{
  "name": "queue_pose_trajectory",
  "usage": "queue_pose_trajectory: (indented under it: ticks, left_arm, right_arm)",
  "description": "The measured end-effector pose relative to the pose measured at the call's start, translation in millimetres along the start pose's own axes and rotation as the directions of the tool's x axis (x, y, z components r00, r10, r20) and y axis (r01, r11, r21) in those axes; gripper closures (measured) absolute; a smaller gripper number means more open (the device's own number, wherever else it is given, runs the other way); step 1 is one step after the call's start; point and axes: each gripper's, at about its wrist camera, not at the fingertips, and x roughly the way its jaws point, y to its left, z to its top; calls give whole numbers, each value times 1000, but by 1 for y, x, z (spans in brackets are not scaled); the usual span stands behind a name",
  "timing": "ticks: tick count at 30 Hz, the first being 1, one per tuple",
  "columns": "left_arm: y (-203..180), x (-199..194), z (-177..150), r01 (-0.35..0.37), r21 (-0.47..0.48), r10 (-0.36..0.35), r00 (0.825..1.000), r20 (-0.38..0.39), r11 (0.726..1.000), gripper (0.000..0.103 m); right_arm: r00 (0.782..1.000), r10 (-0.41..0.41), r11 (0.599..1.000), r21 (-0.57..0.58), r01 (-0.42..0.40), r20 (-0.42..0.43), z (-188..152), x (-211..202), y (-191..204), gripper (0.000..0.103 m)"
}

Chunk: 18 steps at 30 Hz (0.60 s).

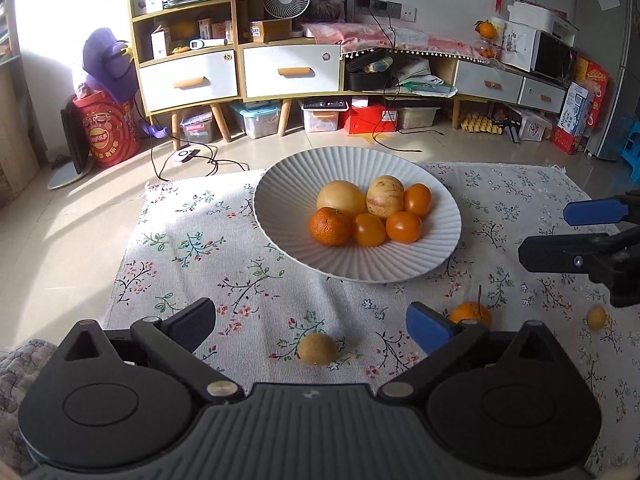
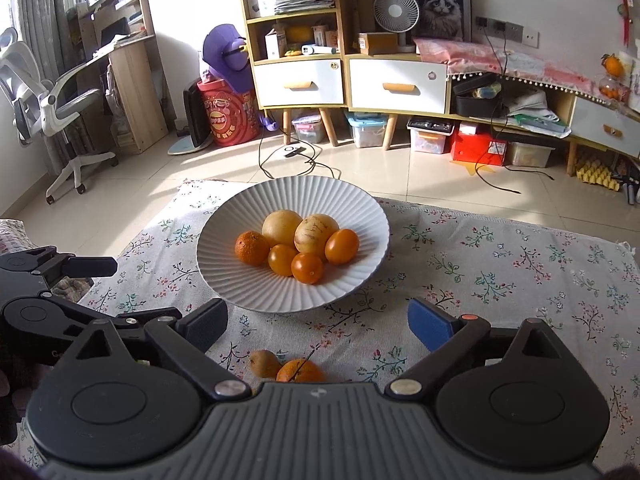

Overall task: Organize fruits
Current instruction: 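Move both tools back toward the scattered fruits on the cloth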

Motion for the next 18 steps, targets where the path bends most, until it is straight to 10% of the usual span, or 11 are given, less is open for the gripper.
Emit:
queue_pose_trajectory:
  ticks: [18]
  left_arm:
    - [2,-23,-46,15,9,-15,1000,-9,1000,9]
  right_arm:
    - [1000,-26,999,-36,26,-2,-43,-5,3,2]
